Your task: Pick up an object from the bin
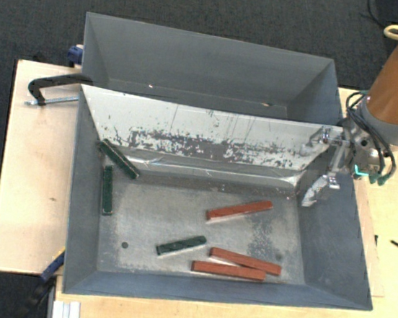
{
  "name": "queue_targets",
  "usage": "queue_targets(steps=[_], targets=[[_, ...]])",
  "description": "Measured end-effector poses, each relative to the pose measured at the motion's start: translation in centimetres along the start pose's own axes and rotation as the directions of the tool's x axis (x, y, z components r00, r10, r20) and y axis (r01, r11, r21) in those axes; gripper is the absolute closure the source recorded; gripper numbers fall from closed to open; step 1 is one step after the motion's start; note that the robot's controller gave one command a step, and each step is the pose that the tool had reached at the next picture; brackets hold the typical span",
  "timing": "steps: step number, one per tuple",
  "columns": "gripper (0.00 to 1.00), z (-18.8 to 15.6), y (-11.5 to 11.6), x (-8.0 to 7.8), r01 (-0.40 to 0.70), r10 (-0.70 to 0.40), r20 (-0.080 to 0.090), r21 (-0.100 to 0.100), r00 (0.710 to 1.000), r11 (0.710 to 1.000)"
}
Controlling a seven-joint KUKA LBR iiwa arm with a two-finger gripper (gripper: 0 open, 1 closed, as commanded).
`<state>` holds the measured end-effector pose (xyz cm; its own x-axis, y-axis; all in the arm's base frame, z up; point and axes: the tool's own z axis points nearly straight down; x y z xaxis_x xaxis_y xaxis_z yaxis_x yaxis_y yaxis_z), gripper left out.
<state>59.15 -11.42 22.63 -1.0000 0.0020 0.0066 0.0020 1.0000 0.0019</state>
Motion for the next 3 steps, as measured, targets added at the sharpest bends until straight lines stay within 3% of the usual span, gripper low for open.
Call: queue_targets(steps=[1,2,3], targets=[[0.00,-0.5,0.0,-0.2,0.002,-0.002,0.008,0.001,1.000,1.000],[0.00,4.3,0.8,-0.4,0.032,-0.032,0.014,0.003,0.999,0.999],[0.00,11.9,1.9,1.5,0.043,-0.043,0.011,0.002,0.999,0.999]])
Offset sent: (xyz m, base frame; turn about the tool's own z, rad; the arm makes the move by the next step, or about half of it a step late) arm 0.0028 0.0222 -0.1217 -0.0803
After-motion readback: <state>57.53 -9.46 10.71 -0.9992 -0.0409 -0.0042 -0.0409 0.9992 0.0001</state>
